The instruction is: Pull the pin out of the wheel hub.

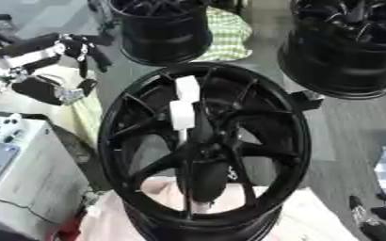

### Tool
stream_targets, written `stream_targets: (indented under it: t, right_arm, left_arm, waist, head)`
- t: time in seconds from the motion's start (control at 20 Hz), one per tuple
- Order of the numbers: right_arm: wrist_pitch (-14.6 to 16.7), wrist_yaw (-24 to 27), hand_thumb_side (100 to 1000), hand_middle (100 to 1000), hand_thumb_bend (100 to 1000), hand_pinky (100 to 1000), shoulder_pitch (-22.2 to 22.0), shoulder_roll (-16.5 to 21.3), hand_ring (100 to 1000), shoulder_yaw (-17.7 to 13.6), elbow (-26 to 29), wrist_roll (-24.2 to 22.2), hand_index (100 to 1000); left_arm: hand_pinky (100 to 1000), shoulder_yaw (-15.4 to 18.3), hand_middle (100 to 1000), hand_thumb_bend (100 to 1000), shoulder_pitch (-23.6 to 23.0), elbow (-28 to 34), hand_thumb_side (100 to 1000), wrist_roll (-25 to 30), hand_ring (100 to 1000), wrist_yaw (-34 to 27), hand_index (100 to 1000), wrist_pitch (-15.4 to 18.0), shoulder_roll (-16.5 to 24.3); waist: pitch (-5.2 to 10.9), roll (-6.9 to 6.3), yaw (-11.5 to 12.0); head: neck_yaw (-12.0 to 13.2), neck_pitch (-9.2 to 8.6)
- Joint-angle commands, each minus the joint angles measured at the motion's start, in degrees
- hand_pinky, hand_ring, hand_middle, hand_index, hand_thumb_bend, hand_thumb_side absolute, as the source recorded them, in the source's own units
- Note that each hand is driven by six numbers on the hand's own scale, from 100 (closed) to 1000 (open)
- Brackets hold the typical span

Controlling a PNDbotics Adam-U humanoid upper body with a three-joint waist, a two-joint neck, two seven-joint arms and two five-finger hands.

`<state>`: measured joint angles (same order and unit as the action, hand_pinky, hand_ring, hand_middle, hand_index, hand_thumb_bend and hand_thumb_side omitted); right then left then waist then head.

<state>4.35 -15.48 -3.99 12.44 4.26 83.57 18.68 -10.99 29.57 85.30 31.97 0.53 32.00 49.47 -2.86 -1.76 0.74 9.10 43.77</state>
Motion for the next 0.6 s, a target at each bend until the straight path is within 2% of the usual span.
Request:
stream_targets:
  t: [0.05, 0.2, 0.35, 0.6]
  right_arm:
    - [0.0, -0.1, 338, 725, 425, 696, 0.5, 0.7, 620, 0.1, 1.1, -0.2, 930]
    - [0.0, -0.1, 337, 725, 427, 696, 0.4, 0.8, 620, 0.1, 0.9, -0.3, 930]
    - [0.0, -0.1, 337, 725, 427, 697, 0.3, 0.9, 621, 0.2, 0.8, -0.4, 930]
    - [0.1, -0.2, 336, 726, 427, 697, 0.3, 1.0, 621, 0.4, 0.6, -0.6, 930]
  left_arm:
    - [484, -1.1, 660, 100, 2.9, 1.8, 294, 20.0, 1000, -0.3, 857, 20.0, 2.6]
    - [496, -4.0, 705, 100, 6.4, 3.5, 369, 20.0, 1000, -0.5, 906, 20.0, 3.2]
    - [507, -7.8, 743, 100, 10.4, 4.4, 402, 20.0, 1000, 1.1, 940, 20.0, 3.1]
    - [520, -14.1, 779, 150, 16.3, 4.2, 451, 20.0, 1000, 5.1, 967, 20.0, 0.5]
  waist:
    - [0.44, -0.19, -0.1]
    - [0.61, -0.33, -0.3]
    - [0.67, -0.48, -0.4]
    - [0.62, -0.72, -0.8]
  head:
    - [-0.2, 0.34]
    - [-0.2, 0.34]
    - [0.0, 0.34]
    - [0.2, 0.34]
